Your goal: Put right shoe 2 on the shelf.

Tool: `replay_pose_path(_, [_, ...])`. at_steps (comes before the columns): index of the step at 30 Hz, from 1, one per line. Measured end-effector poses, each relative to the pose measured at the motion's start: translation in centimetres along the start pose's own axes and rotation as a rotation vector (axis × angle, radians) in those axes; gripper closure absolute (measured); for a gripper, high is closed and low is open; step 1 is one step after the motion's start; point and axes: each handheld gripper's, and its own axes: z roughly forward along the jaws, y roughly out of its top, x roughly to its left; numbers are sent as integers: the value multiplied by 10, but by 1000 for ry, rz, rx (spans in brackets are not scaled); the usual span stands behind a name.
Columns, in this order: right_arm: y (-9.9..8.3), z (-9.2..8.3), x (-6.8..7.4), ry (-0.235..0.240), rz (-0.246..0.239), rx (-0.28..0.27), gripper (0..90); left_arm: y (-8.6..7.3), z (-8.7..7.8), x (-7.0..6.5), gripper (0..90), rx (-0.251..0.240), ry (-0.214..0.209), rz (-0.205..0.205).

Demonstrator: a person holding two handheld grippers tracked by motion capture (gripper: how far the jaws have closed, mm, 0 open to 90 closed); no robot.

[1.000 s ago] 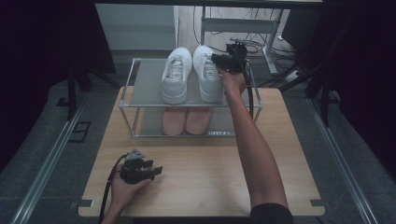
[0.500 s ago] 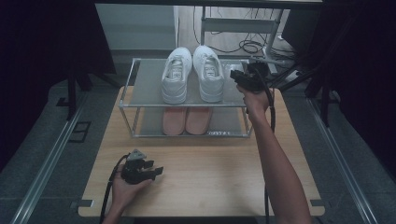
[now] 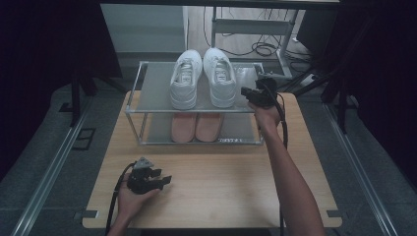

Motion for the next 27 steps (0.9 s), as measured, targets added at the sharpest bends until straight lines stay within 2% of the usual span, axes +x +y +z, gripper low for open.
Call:
replay_pose_path(10, [-3,9,5,-10,-29,22,898,0,0,0,451,0,0,-2])
replay_pose_path(27, [-4,19,11,-29,-46,40,899,0,-1,1,451,-1,0,-2])
